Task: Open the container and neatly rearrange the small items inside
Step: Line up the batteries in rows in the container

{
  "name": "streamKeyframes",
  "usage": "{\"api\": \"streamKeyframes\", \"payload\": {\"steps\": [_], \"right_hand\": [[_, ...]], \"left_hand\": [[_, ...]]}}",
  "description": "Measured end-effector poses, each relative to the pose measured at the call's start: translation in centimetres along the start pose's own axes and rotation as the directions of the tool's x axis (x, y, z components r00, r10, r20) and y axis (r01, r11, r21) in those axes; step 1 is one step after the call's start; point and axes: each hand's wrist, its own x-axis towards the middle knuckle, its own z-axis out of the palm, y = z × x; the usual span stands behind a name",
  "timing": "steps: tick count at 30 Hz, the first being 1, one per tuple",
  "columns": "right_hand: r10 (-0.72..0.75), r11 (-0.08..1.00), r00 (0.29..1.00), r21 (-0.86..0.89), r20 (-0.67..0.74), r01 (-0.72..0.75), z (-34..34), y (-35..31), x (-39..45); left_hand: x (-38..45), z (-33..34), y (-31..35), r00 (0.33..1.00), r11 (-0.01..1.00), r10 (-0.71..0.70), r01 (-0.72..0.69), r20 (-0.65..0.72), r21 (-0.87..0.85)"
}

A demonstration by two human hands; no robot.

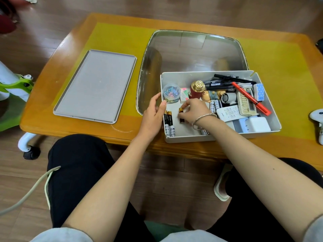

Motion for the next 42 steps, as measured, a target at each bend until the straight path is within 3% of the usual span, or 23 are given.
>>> {"api": "streamKeyframes", "payload": {"steps": [6, 12, 15, 19, 23, 29, 32, 35, 38, 42], "right_hand": [[-0.004, 0.992, 0.984, 0.128, 0.180, -0.019, 0.6, -0.6, -0.5], [-0.076, 0.991, 0.980, 0.119, 0.184, 0.054, -0.1, -0.5, -1.0], [-0.049, 0.983, 0.992, 0.184, 0.115, 0.027, -1.5, 0.0, -1.2], [-0.028, 0.994, 0.997, -0.105, 0.075, 0.036, -3.9, 1.6, -1.4], [0.066, 0.915, 0.986, -0.404, 0.151, 0.001, -4.3, 2.5, -2.2], [0.158, 0.860, 0.963, -0.510, 0.220, -0.025, -2.5, 2.3, -2.3], [0.136, 0.866, 0.960, -0.501, 0.243, 0.004, -1.9, 1.8, -2.1], [0.105, 0.927, 0.965, -0.375, 0.240, -0.007, -1.5, 0.9, -1.8], [0.111, 0.977, 0.939, -0.208, 0.326, -0.043, -1.1, -0.4, -1.8], [0.101, 0.982, 0.910, -0.187, 0.401, -0.027, -0.7, -1.1, -2.0]], "left_hand": [[0.1, 0.1, -0.1, 1.000, 1.000, 0.017, -0.017, -0.010, 0.017], [0.0, 0.1, 0.0, 1.000, 1.000, 0.022, -0.022, -0.009, 0.007], [0.0, 0.1, 0.1, 1.000, 1.000, 0.002, -0.002, 0.003, -0.022], [0.0, 0.2, 0.2, 1.000, 0.998, -0.001, 0.002, 0.012, -0.061], [-0.2, 0.2, 0.3, 1.000, 0.997, 0.001, 0.000, 0.010, -0.081], [-0.2, 0.1, 0.4, 1.000, 0.998, -0.001, 0.003, 0.021, -0.060], [-0.2, 0.1, 0.4, 1.000, 0.998, -0.005, 0.006, 0.022, -0.060], [-0.2, 0.1, 0.3, 1.000, 0.999, -0.004, 0.005, 0.010, -0.048], [-0.2, 0.1, 0.3, 1.000, 0.999, -0.005, 0.005, 0.001, -0.035], [-0.1, 0.1, 0.3, 1.000, 0.998, -0.007, 0.008, 0.011, -0.062]]}}
